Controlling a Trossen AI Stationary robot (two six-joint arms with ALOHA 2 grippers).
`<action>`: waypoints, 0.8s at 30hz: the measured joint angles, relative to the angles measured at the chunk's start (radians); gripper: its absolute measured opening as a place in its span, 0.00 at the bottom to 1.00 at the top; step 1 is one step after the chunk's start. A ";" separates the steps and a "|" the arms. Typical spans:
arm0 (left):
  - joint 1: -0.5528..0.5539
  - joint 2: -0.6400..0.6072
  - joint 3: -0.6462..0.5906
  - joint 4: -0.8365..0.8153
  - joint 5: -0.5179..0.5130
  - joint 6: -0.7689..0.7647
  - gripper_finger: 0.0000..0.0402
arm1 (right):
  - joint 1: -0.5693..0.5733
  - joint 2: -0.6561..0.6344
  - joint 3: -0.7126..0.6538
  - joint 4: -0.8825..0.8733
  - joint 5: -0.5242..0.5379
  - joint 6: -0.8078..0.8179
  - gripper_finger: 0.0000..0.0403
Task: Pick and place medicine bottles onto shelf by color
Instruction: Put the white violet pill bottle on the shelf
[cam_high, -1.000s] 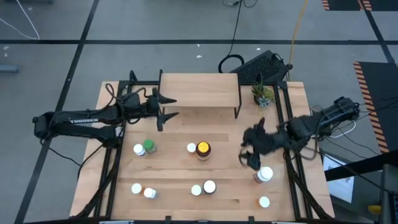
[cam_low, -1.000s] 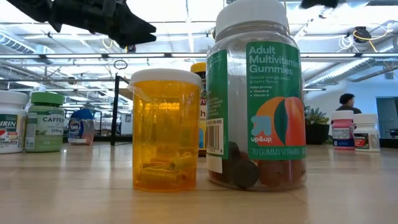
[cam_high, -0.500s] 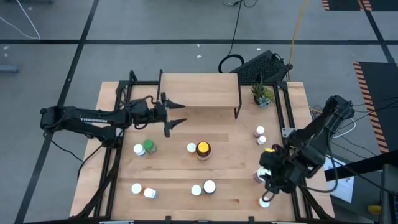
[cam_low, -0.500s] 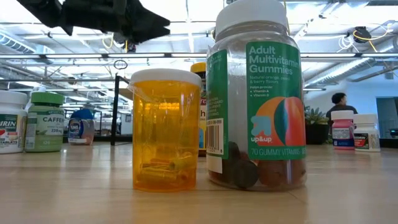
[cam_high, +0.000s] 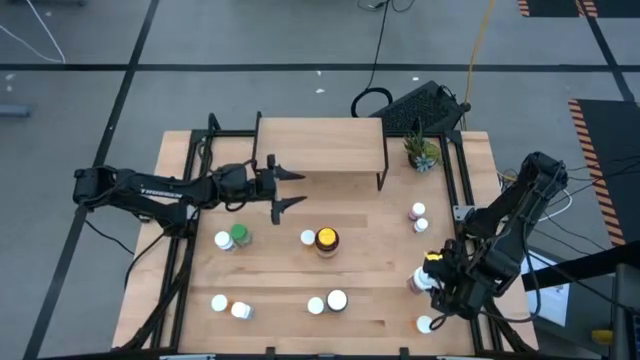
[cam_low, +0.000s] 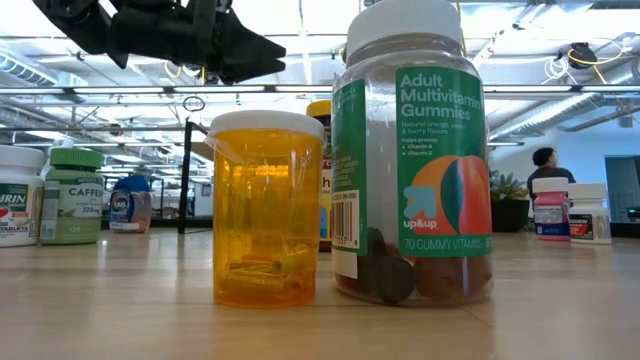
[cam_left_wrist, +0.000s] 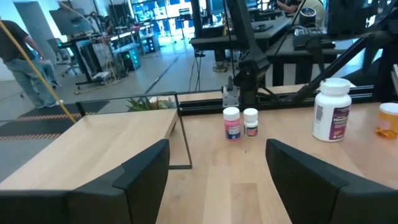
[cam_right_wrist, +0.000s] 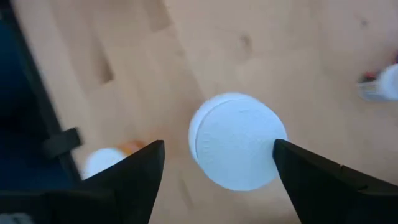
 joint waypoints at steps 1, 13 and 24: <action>0.000 0.000 0.000 0.000 -0.002 0.000 0.68 | 0.000 -0.002 -0.007 -0.008 0.000 0.003 0.75; 0.000 0.000 0.000 -0.004 -0.026 -0.013 0.68 | 0.000 -0.012 -0.016 -0.002 0.018 -0.013 0.72; 0.000 0.000 0.000 -0.004 -0.026 -0.024 0.67 | 0.000 -0.076 -0.019 0.004 0.015 -0.022 0.71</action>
